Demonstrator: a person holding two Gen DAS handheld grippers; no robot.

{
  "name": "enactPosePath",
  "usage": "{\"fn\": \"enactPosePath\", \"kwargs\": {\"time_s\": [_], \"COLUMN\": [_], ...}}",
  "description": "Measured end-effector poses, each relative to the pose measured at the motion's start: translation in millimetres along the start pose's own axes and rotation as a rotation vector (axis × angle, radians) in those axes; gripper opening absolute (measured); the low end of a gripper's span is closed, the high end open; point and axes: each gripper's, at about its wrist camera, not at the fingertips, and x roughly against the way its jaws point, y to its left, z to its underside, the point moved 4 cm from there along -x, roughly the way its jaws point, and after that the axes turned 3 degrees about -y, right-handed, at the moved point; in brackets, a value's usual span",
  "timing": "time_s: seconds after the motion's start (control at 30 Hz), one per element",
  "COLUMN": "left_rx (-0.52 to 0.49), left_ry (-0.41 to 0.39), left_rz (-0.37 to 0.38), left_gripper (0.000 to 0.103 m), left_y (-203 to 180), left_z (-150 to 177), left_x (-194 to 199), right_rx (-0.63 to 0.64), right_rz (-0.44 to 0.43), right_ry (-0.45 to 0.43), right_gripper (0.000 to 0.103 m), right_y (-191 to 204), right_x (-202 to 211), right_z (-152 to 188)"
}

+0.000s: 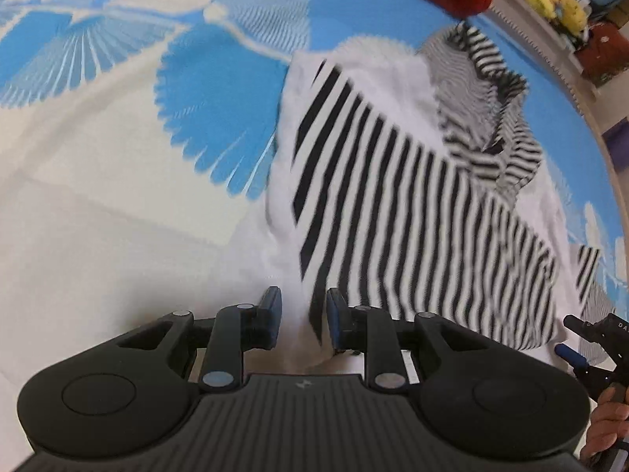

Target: Fold small clothes

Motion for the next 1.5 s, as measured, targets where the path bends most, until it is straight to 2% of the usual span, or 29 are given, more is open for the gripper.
{"fn": "enactPosePath", "kwargs": {"time_s": [0.03, 0.07, 0.1, 0.2, 0.27, 0.3, 0.37, 0.43, 0.5, 0.57, 0.63, 0.67, 0.7, 0.73, 0.77, 0.8, 0.87, 1.0, 1.13, 1.3, 1.4, 1.5], "left_rx": [-0.005, -0.016, -0.027, -0.091, -0.117, -0.121, -0.122, -0.125, -0.128, -0.141, -0.16, -0.166, -0.169, -0.171, -0.176, -0.185, -0.195, -0.221, -0.227, -0.227, -0.224, -0.234], "left_ry": [0.005, 0.006, 0.002, -0.041, -0.055, -0.042, -0.003, -0.002, -0.029, -0.054, -0.06, -0.046, -0.022, 0.003, 0.016, 0.013, -0.002, -0.043, -0.037, -0.039, -0.038, -0.038], "left_rz": [-0.008, -0.016, -0.026, -0.058, -0.038, -0.035, -0.057, -0.066, -0.053, -0.027, -0.014, -0.019, -0.028, -0.039, -0.051, -0.06, -0.059, -0.049, -0.043, -0.035, -0.029, -0.022], "left_gripper": [0.025, 0.025, 0.025, 0.025, 0.025, 0.025, 0.025, 0.025, 0.025, 0.025, 0.026, 0.027, 0.028, 0.03, 0.031, 0.031, 0.035, 0.036, 0.038, 0.038, 0.038, 0.038], "left_y": [1.1, 0.9, 0.1, -9.9, -15.9, -16.8, -15.8, -15.4, -18.4, -24.2, -29.5, -30.7, -31.2, -30.9, -29.9, -30.2, -33.3, -42.2, -48.9, -52.3, -54.0, -57.5], "left_z": [1.0, 1.0, 0.7, -0.7, -0.4, 1.3, 5.3, 6.1, 3.3, 1.2, 2.7, 5.2, 9.0, 13.1, 15.7, 16.3, 13.7, 10.6, 12.5, 11.9, 12.1, 13.3], "left_x": [-2.2, -2.4, -1.2, 9.7, 12.1, 9.9, 0.6, -0.7, 6.7, 13.3, 13.0, 9.0, 3.2, -2.4, -6.7, -7.3, -3.1, 5.6, 3.7, 2.6, 2.2, 1.8], "right_rx": [-0.005, -0.007, -0.008, 0.014, 0.071, 0.089, 0.09, 0.023, 0.009, 0.068, 0.141, 0.164, 0.177, 0.193, 0.209, 0.214, 0.22, 0.319, 0.318, 0.315, 0.263, 0.202], "right_rz": [0.006, 0.004, -0.002, -0.036, -0.077, -0.081, -0.027, 0.075, 0.094, 0.044, -0.012, -0.029, -0.036, -0.02, 0.031, 0.068, 0.065, 0.072, 0.051, 0.067, 0.077, 0.123], "right_ry": [0.011, 0.014, 0.006, -0.082, -0.139, -0.14, -0.081, -0.019, -0.05, -0.124, -0.17, -0.163, -0.126, -0.06, 0.009, 0.03, 0.01, -0.054, -0.09, -0.17, -0.221, -0.285], "right_gripper": [0.043, 0.021, 0.004, 0.003, 0.003, 0.004, 0.004, 0.008, 0.008, 0.008, 0.014, 0.026, 0.037, 0.04, 0.04, 0.033, 0.034, 0.035, 0.035, 0.035, 0.035, 0.035], "right_y": [-1.8, -3.1, -3.3, 4.0, 14.7, 17.1, 8.4, -12.5, -17.4, -4.5, 8.8, 12.1, 13.0, 11.1, 6.0, 0.8, 1.4, 11.4, 9.5, -12.3, -40.8, -81.7], "right_x": [-5.0, -6.8, -6.8, 9.3, 21.0, 21.4, 11.0, -1.2, 4.1, 16.6, 25.4, 24.6, 18.8, 8.3, -4.4, -9.9, -5.0, 12.5, 24.1, 40.4, 52.3, 62.4], "right_z": [0.5, 0.4, -1.2, -7.9, -11.2, -11.7, -10.9, -8.9, -11.5, -17.0, -20.0, -19.5, -18.2, -15.1, -11.3, -9.7, -13.4, -17.7, -27.5, -60.1, -90.0, -124.7]}}
